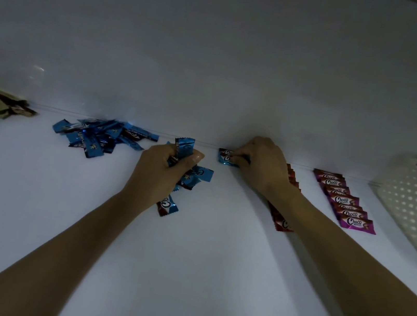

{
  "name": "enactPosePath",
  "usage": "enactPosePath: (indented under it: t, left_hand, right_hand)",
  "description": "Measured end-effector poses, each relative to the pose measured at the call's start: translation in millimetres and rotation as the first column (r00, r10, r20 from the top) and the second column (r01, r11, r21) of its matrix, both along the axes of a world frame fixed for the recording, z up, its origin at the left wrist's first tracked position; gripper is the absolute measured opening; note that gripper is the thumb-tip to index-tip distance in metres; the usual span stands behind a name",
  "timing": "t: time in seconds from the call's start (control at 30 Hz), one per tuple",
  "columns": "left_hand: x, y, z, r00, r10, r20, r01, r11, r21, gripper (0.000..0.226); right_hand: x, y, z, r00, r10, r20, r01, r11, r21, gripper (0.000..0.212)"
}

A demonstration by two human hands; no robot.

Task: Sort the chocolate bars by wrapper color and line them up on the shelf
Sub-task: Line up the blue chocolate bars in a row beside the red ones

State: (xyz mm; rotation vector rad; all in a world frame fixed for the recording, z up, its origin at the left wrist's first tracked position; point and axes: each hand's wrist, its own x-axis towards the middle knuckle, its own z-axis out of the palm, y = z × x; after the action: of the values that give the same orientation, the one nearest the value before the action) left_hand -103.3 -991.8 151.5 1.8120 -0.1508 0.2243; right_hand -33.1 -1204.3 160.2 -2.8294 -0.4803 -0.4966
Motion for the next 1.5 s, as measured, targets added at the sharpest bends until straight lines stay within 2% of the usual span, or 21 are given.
enactPosePath:
  t: [0.17,0.3,0.57,0.67,0.7,0.73,0.77,0.83,0.87,0.93,0.97,1.03,1.1,1.27,1.5]
  left_hand:
    - [0.4,0.2,-1.0,1.000,-0.003,0.012,0.003,1.000,0.010,0.044]
    - [-0.8,-0.3,0.4,1.000,-0.010,0.006,0.010,1.000,-0.013,0.040]
    - [-2.2,-0.6,2.1,1.000,-0.017,-0.002,0.017,0.999,-0.028,0.041]
    - [-0.9,0.1,0.8,1.000,-0.008,-0.007,0.008,1.000,-0.001,0.030]
    - [-0.7,0.3,0.8,1.000,-0.007,-0.011,0.007,1.000,0.005,0.026]
    - [-0.6,0.4,1.1,1.000,-0.007,-0.014,0.007,1.000,0.007,0.025]
    - [-0.9,0.4,1.3,1.000,-0.007,-0.015,0.007,1.000,0.007,0.027]
    - [-1.6,0.9,1.6,1.000,-0.001,-0.008,0.001,1.000,0.020,0.033]
    - [-1.7,1.2,1.4,1.000,0.006,0.005,-0.006,0.999,0.032,0.031]
    - [-1.5,1.6,1.0,0.999,0.013,0.029,-0.015,0.998,0.053,0.019]
    - [-1.4,1.7,1.2,0.999,0.011,0.039,-0.013,0.998,0.062,0.012]
    - [-1.9,1.7,1.8,0.999,0.004,0.044,-0.006,0.998,0.064,0.006]
    - [-2.7,1.1,2.6,0.999,0.003,0.048,-0.005,0.999,0.044,0.009]
    - [-4.5,-0.9,4.0,0.999,0.008,0.054,-0.008,1.000,0.003,0.019]
    - [-3.4,-0.9,3.1,0.999,0.017,0.045,-0.017,1.000,-0.002,0.017]
  right_hand:
    - [-0.4,1.3,4.1,0.999,-0.010,-0.042,0.009,1.000,-0.027,0.023]
    - [0.8,3.3,2.7,0.996,-0.023,-0.080,0.022,1.000,-0.016,0.018]
    - [2.9,3.3,4.6,1.000,0.004,0.001,-0.004,0.999,-0.033,0.019]
    - [0.1,5.2,4.4,1.000,-0.012,-0.012,0.011,0.997,-0.081,0.023]
    - [-1.6,8.3,4.6,1.000,-0.013,0.005,0.013,0.998,-0.056,0.024]
    - [-5.7,13.1,6.1,1.000,0.003,0.024,-0.004,0.999,0.039,0.022]
    - [-11.4,20.0,9.4,0.999,0.036,0.011,-0.038,0.976,0.213,0.020]
    - [-25.9,33.6,22.2,0.972,0.221,-0.075,-0.140,0.811,0.568,0.021]
    - [-33.3,40.0,29.7,0.935,0.330,-0.128,-0.173,0.742,0.648,0.025]
    - [-44.4,52.7,38.0,0.853,0.474,-0.218,-0.211,0.696,0.687,0.031]
    - [-47.1,58.6,38.8,0.831,0.503,-0.239,-0.203,0.674,0.710,0.027]
    - [-49.8,66.9,40.8,0.829,0.502,-0.247,-0.104,0.572,0.814,0.011]
    - [-49.4,66.8,44.3,0.840,0.460,-0.287,0.049,0.462,0.885,0.006]
    - [-47.1,48.3,47.4,0.849,0.393,-0.354,0.171,0.429,0.887,0.010]
    - [-46.3,30.5,50.5,0.831,0.391,-0.396,0.304,0.276,0.912,0.022]
